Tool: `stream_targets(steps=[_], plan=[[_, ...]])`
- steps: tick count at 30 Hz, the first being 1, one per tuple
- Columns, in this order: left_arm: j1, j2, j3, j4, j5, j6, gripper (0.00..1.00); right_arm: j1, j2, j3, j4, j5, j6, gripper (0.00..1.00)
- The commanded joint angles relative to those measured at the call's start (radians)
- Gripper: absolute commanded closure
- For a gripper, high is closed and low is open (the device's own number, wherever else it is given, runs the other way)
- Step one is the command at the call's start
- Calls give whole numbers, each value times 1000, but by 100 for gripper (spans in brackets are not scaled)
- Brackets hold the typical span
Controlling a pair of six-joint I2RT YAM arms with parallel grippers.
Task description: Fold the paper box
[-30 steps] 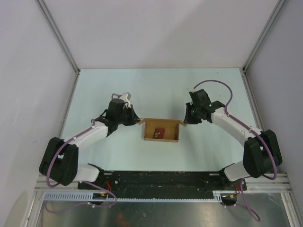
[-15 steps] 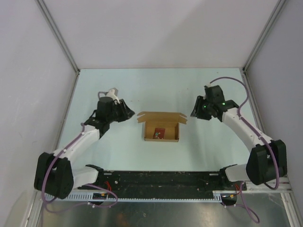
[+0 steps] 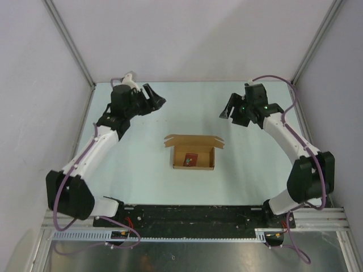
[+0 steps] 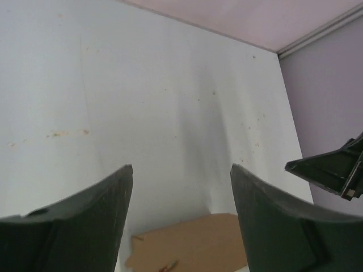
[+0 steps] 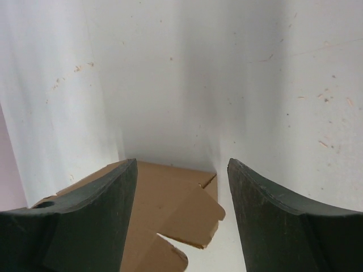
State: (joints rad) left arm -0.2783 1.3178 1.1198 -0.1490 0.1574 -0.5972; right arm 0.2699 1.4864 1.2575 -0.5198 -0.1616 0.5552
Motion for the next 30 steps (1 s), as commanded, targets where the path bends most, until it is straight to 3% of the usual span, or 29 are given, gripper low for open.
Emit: stream_targets(steps=[1, 12, 21, 30], plan=[[-21, 83, 52, -90, 162, 17, 23, 22, 66, 91, -83, -63, 26, 28], [-146, 81, -75, -130, 133, 71, 19, 114, 87, 86, -198, -13, -1, 21], [-164, 63, -170, -152, 128, 91, 16, 126, 95, 34, -209, -9, -9, 19], [-167, 75, -163, -161, 160, 83, 14, 143, 107, 10, -197, -50, 3, 17]])
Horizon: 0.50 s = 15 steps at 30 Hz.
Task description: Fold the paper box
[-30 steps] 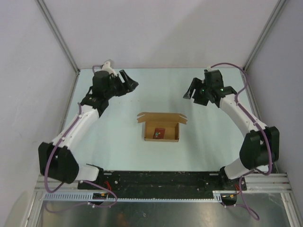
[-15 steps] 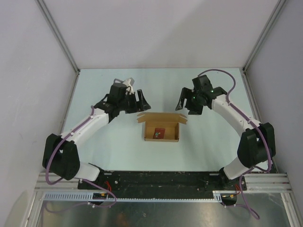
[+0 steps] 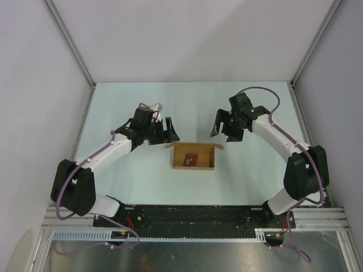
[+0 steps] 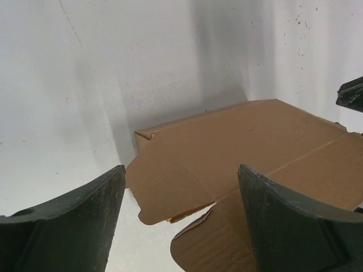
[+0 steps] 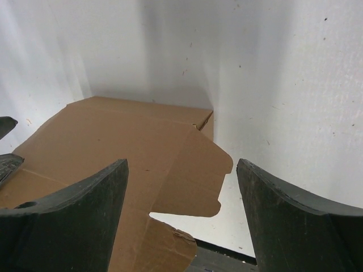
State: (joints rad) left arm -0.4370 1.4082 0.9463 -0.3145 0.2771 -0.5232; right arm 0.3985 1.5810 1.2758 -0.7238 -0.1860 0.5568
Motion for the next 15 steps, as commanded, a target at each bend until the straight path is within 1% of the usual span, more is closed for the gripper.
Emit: stream_targets(steps=[1, 7, 15], plan=[[-8, -14, 11, 6, 45, 8, 14, 14, 13, -13, 14, -30, 5, 17], [-19, -6, 8, 6, 73, -17, 14, 20, 16, -41, 43, -81, 28, 16], [-32, -26, -7, 6, 91, -21, 13, 25, 8, -66, 55, -105, 37, 16]])
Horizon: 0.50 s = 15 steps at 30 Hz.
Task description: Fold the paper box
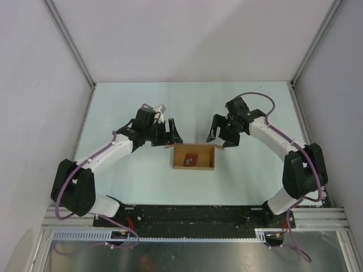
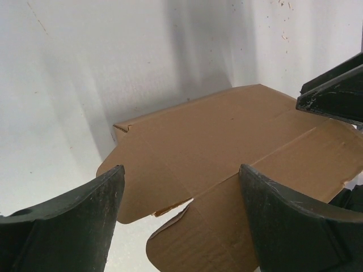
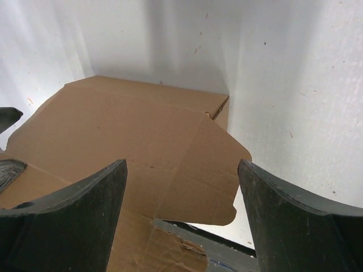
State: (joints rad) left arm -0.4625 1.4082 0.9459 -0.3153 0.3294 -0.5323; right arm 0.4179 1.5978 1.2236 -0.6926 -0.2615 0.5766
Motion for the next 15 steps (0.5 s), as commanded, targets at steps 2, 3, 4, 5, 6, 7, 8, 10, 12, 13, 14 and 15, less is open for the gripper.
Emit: stream_targets(steps=[2, 3, 4, 5, 6, 7, 8, 10, 12, 13, 14, 15], plan=[[-8, -29, -16, 7, 48, -15, 13, 5, -7, -26, 31, -42, 20, 15], [-8, -29, -18, 7, 46, -15, 13, 7, -9, -29, 34, -48, 22, 15], [-10, -37, -21, 7, 46, -18, 12, 5, -9, -32, 38, -51, 29, 15], [-11, -38, -22, 7, 48, -24, 12, 5, -7, -36, 48, -62, 32, 15], [-13, -38, -22, 8, 49, -28, 12, 5, -9, -38, 53, -68, 35, 15], [-16, -41, -21, 7, 53, -29, 12, 5, -9, -39, 56, -74, 45, 15], [-18, -41, -19, 7, 53, -34, 12, 7, -10, -41, 67, -88, 48, 15], [-24, -43, -12, 7, 56, -40, 12, 5, -9, -42, 73, -107, 58, 15], [-25, -46, -9, 7, 62, -44, 12, 9, -10, -44, 82, -117, 65, 15], [-27, -46, -4, 7, 63, -49, 12, 7, -10, -44, 88, -125, 66, 15], [-25, -49, -2, 7, 66, -52, 12, 7, -12, -44, 90, -130, 72, 15], [-27, -49, -1, 7, 69, -55, 12, 5, -12, -45, 93, -133, 74, 15]])
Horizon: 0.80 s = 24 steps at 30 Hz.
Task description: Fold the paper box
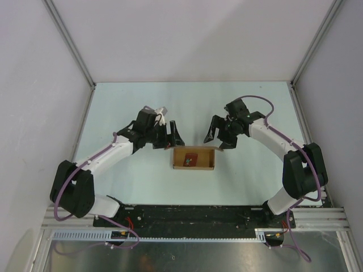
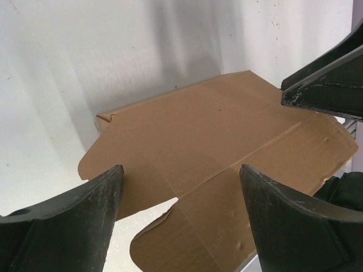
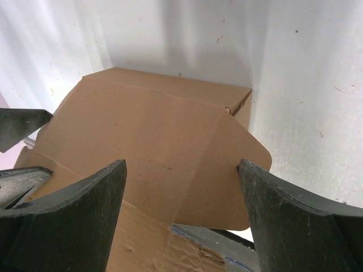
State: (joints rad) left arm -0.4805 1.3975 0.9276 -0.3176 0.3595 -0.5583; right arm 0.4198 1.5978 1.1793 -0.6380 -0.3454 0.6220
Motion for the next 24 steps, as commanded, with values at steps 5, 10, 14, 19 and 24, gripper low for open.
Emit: stream_targets(steps=[5, 10, 14, 19, 24], plan=[[-12, -49, 27, 9, 48, -54, 12, 2, -12, -12, 70, -92, 54, 15], [-20, -55, 39, 12, 53, -74, 11, -1, -10, -21, 112, -135, 81, 15], [-18, -67, 53, 2, -2, -34, 11, -19, -21, -21, 89, -107, 61, 15], [16, -112, 21, -20, -57, -2, 9, -75, -59, -23, 3, -9, -19, 14], [46, -149, -25, -28, -103, 18, 8, -105, -81, -27, -71, 143, -73, 14]])
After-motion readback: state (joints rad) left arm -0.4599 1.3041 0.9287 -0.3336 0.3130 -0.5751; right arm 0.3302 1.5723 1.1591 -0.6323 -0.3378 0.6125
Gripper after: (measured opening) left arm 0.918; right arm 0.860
